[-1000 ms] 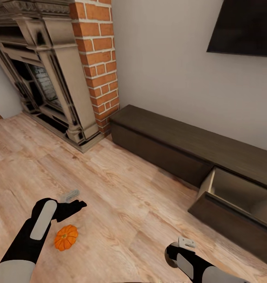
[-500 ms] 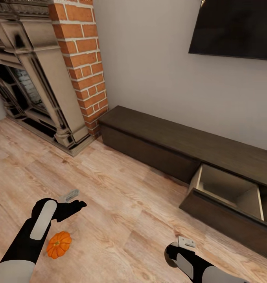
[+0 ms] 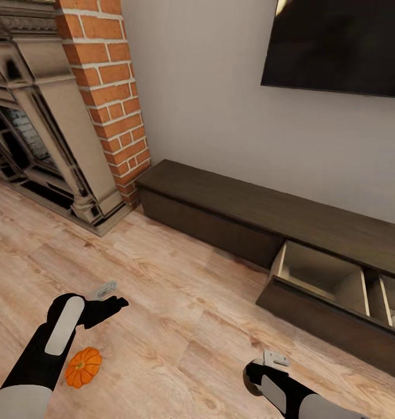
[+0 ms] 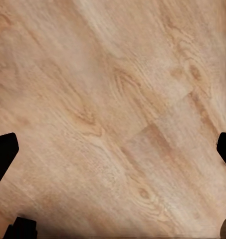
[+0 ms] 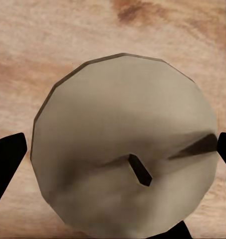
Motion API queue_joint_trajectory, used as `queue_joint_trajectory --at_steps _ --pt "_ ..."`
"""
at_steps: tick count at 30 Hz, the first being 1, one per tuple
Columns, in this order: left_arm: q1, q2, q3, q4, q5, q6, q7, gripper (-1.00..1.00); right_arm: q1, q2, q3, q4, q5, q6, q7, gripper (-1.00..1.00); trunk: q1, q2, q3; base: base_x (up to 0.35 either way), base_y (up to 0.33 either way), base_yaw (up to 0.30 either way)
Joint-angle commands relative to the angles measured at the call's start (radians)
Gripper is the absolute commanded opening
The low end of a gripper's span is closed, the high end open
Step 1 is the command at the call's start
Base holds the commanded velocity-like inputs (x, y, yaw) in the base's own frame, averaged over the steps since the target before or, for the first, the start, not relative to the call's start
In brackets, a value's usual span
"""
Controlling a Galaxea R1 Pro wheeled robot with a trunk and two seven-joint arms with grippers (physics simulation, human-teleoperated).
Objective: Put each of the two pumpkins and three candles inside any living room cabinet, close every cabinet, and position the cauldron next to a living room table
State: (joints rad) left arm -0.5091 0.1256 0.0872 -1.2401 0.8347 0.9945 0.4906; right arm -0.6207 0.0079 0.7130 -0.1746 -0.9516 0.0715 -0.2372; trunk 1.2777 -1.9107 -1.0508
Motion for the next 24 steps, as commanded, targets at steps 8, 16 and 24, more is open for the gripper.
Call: queue_joint_trajectory --at_steps 8,16,24 --pt "0.000 0.000 0.000 -0.002 0.011 0.003 0.009 1.00 -0.001 0.000 0.006 -0.001 -0.004 0.007 -0.007 -1.00 -0.031 0.056 0.024 -0.033 0.000 -0.274" --pt "0.000 0.000 0.000 -0.002 0.011 0.003 0.010 1.00 -0.001 0.000 0.006 0.000 -0.004 0.007 -0.007 -1.00 -0.062 0.112 0.050 -0.003 0.000 -0.277" --pt "0.000 0.000 0.000 -0.002 0.011 0.003 0.010 1.00 -0.001 0.000 0.006 0.000 -0.004 0.007 -0.007 -1.00 -0.092 0.168 0.075 -0.060 0.000 -0.277"
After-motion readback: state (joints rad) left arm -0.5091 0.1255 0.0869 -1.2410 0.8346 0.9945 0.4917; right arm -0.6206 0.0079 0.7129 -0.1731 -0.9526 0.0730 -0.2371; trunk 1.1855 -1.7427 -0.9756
